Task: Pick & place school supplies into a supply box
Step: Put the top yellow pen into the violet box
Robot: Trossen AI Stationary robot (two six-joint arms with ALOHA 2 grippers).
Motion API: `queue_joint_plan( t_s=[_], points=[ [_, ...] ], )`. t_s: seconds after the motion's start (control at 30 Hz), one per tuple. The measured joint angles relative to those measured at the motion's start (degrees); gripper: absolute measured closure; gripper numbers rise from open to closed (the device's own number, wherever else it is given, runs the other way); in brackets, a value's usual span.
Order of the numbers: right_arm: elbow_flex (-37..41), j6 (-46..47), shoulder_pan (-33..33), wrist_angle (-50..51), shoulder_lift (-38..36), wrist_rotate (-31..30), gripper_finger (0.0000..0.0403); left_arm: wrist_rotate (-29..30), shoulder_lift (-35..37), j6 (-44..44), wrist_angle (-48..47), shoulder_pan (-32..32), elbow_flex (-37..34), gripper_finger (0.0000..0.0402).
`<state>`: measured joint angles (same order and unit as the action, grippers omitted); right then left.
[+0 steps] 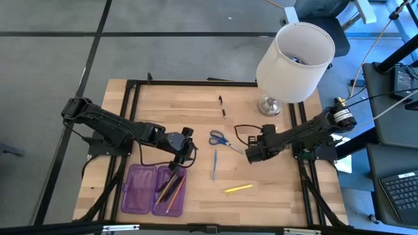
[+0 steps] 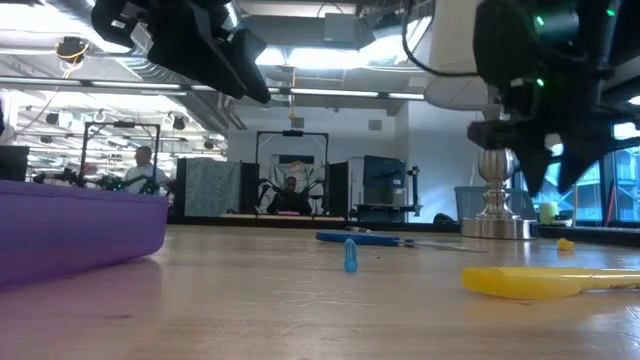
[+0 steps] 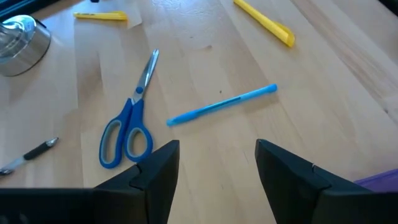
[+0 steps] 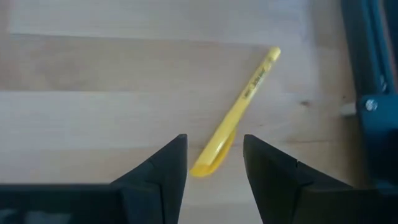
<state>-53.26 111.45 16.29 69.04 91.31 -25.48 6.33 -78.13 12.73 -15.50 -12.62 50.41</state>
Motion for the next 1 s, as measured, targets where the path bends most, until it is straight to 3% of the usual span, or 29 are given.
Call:
queue_joint_plan(
  t_s=[0.2,0.33,1.0],
  points=[
    [3.8,5.2,0.0,-4.3,0.0,0.4,0.0241,-0.3,0.0,0.0,-2.5,0.0,0.0,0.0199],
    [3.8,6.0,0.0,-4.8,0.0,3.9,0.0241,-0.3,0.0,0.0,-4.1,0.0,0.0,0.0197],
    [3.9,12.0,0.0,-6.1,2.8,4.2,0.0241,-0.4,0.0,0.0,-8.5,0.0,0.0,0.0203]
  ],
)
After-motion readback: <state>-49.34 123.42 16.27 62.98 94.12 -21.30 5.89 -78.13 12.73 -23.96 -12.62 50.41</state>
